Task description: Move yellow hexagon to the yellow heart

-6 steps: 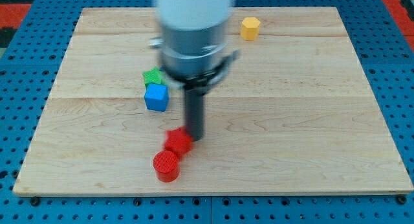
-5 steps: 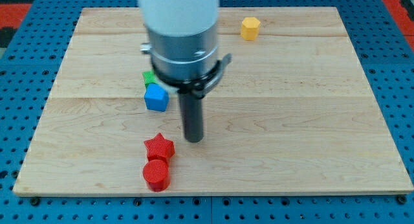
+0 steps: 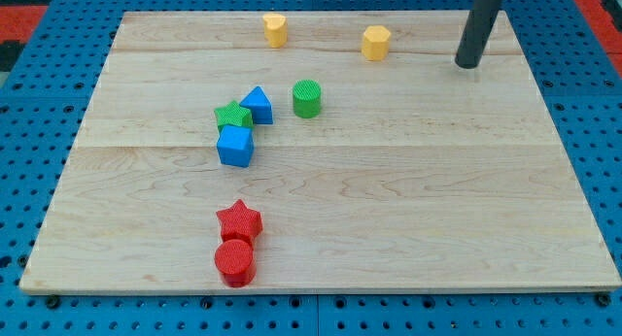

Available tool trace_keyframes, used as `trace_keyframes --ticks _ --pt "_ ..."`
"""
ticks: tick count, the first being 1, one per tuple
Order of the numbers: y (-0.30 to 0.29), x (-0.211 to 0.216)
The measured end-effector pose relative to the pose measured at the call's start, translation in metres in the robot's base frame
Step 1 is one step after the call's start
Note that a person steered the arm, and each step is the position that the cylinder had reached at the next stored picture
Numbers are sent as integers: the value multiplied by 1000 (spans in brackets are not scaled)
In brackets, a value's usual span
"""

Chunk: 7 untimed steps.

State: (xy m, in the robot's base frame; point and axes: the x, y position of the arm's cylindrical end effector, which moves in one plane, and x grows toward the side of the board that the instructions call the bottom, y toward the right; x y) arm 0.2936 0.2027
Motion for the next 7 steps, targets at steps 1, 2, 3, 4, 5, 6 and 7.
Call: trace_keyframes --ticks 1,2,3,4,5,6,7 --pt "-13 -13" --pt "-36 -12" --pt "-36 -12" --pt "-32 -14" --pt "-32 -14" --pt "-32 -17" --pt "-25 -17"
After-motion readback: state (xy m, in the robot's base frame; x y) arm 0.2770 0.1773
